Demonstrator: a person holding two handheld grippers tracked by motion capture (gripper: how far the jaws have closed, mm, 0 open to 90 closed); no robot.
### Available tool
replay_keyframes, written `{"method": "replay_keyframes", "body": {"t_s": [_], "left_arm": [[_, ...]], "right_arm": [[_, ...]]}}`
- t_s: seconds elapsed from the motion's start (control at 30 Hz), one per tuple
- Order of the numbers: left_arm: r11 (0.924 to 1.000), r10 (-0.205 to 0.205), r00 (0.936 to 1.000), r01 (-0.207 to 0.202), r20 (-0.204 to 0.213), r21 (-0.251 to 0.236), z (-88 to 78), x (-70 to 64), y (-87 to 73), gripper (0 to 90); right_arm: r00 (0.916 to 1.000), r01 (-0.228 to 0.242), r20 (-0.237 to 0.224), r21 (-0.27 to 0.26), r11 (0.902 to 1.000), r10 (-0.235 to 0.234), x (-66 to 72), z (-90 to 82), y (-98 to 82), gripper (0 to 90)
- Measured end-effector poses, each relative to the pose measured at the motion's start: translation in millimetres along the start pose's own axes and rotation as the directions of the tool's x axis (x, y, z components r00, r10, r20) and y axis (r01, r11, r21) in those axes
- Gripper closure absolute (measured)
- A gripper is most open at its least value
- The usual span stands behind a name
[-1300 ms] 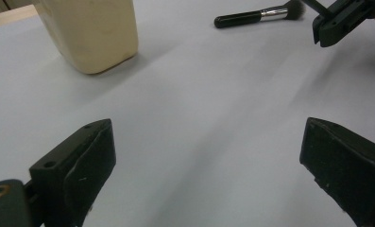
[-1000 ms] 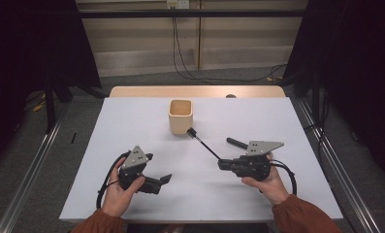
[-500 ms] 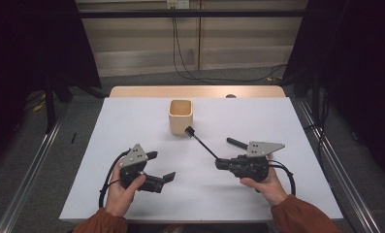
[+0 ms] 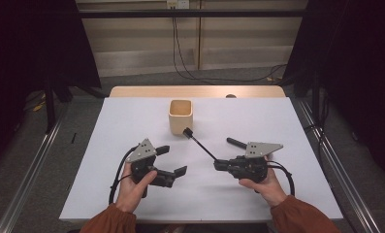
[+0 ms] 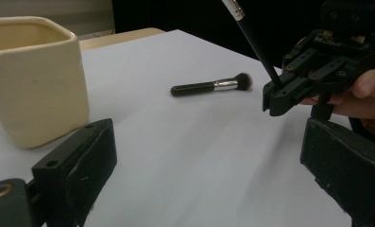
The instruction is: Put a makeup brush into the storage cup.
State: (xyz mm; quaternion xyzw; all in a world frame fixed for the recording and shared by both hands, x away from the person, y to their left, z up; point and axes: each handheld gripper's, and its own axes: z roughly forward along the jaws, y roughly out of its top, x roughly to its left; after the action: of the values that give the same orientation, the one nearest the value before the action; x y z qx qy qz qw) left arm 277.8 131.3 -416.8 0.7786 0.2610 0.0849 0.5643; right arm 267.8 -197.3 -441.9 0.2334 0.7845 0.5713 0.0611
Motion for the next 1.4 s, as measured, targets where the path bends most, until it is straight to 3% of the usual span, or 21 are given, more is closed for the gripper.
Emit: {"method": "replay_keyframes", "body": {"t_s": [0.17,0.67,1.07,1.2,1.3,1.4], "left_arm": [[0.9995,0.031,0.9992,-0.031,0.026,0.0,8.2,-5.1,5.0,4.7],[0.9988,0.041,0.9989,-0.04,0.023,-0.029,33.2,-17.3,19.3,5.1],[0.9966,0.048,0.9987,-0.046,0.017,-0.068,43.7,-22.5,25.3,21.4],[0.9962,0.002,0.9996,0.001,0.028,-0.087,45.5,-19.4,25.7,32.8],[0.9959,-0.026,0.999,0.029,0.036,-0.085,45.6,-17.6,26.1,35.9],[0.9951,-0.029,0.9987,0.033,0.042,-0.093,44.4,-16.6,26.7,43.7]], "right_arm": [[1.0,0.001,-0.002,0.001,1.0,-0.001,1.3,0.1,0.4,86.0],[1.0,0.002,-0.004,0.003,1.0,-0.002,1.3,0.2,0.6,86.0],[1.0,0.007,-0.006,0.002,1.0,-0.007,2.2,2.1,0.6,86.0],[0.9999,0.009,-0.007,0.005,0.9999,-0.009,2.6,2.7,0.2,86.0],[0.9999,0.008,-0.008,0.009,0.9999,-0.008,2.6,3.9,-0.4,86.1],[0.9999,0.01,-0.009,0.015,0.9998,-0.01,2.7,5.5,-1.1,86.0]]}}
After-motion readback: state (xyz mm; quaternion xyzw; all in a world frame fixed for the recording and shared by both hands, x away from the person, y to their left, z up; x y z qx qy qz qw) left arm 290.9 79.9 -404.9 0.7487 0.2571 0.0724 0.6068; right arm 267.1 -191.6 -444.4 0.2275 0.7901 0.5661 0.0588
